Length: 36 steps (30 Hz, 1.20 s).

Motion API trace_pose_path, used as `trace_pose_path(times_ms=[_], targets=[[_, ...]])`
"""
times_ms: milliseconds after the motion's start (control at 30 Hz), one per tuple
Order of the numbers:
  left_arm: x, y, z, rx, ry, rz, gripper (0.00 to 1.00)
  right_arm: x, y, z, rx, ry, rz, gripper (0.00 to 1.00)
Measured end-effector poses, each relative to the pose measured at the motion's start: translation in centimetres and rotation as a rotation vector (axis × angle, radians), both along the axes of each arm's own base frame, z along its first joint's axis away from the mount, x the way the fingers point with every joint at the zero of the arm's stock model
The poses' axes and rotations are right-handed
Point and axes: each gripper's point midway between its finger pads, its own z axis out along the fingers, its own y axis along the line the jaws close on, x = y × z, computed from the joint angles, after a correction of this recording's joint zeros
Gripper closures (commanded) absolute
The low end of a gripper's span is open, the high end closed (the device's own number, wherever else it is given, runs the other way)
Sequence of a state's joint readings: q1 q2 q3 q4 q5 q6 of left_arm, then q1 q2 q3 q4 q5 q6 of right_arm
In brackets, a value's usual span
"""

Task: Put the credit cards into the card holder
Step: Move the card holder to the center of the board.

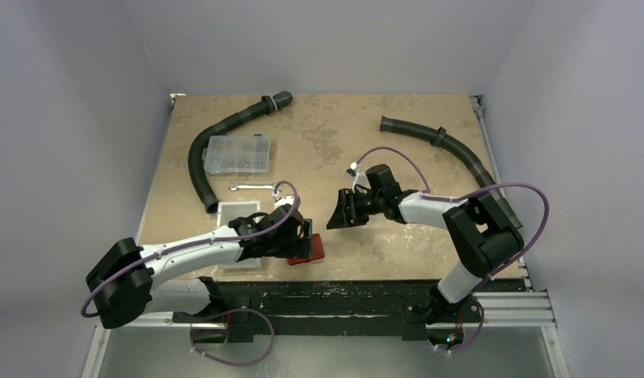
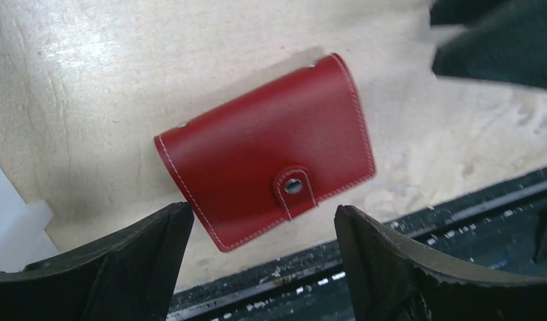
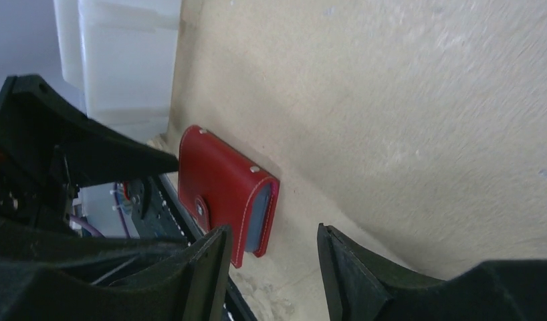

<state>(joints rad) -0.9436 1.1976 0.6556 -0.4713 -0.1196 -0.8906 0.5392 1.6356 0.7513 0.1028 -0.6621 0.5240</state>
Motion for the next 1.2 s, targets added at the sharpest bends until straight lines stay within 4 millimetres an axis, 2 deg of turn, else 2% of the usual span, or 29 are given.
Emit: trace_pose_path(times_ms=[167, 267, 400, 467, 533, 633, 700, 767, 800, 900, 1033, 1100, 1200], targets=[[0.2, 0.6, -2.8, 0.015, 0.000, 0.049, 0.33, -2.5, 0.1, -1.3, -0.009, 0.057, 0.026, 0.44], [1.1, -0.7, -3.1, -0.015, -0.028, 0.035, 0.41, -3.7, 0.0, -2.0, 0.006, 0.098, 0.016, 0.46], [4.1, -3.6, -2.6, 0.033, -0.072, -0.028, 0.47, -4.5, -0.3, -2.5, 0.033, 0.153, -0.034, 0.61], [5.9, -4.6, -2.3, 0.080, -0.101, -0.063, 0.43, -4.4, -0.7, -2.7, 0.054, 0.170, -0.081, 0.66], [7.2, -5.2, -2.1, 0.121, -0.125, -0.106, 0.31, -4.9, -1.1, -3.0, 0.072, 0.194, -0.126, 0.64], [8.5, -5.4, -1.9, 0.160, -0.173, -0.135, 0.15, -7.5, -0.7, -2.7, 0.084, 0.244, -0.103, 0.54], [8.7, -5.0, -1.8, 0.186, -0.191, -0.153, 0.09, -10.1, 0.2, -2.0, 0.091, 0.253, -0.036, 0.47], [8.6, -4.6, -1.5, 0.192, -0.199, -0.167, 0.08, -11.3, 0.0, -0.7, 0.100, 0.243, -0.010, 0.37], [8.4, -4.3, -1.2, 0.194, -0.202, -0.174, 0.08, -11.1, -0.4, -0.2, 0.091, 0.223, -0.022, 0.33], [7.8, -3.5, 0.1, 0.174, -0.209, -0.171, 0.21, -8.7, -2.0, 1.2, 0.038, 0.132, -0.109, 0.33], [6.3, -3.7, 2.1, 0.042, -0.204, -0.136, 0.41, -2.0, -5.6, 3.0, -0.018, 0.031, -0.270, 0.36], [5.4, -4.3, 2.1, -0.054, -0.183, -0.112, 0.48, 1.3, -6.7, 3.4, -0.058, -0.002, -0.306, 0.42], [3.8, -5.0, 0.3, -0.159, -0.109, -0.074, 0.52, 4.2, -5.8, 3.3, -0.079, -0.028, -0.261, 0.53]])
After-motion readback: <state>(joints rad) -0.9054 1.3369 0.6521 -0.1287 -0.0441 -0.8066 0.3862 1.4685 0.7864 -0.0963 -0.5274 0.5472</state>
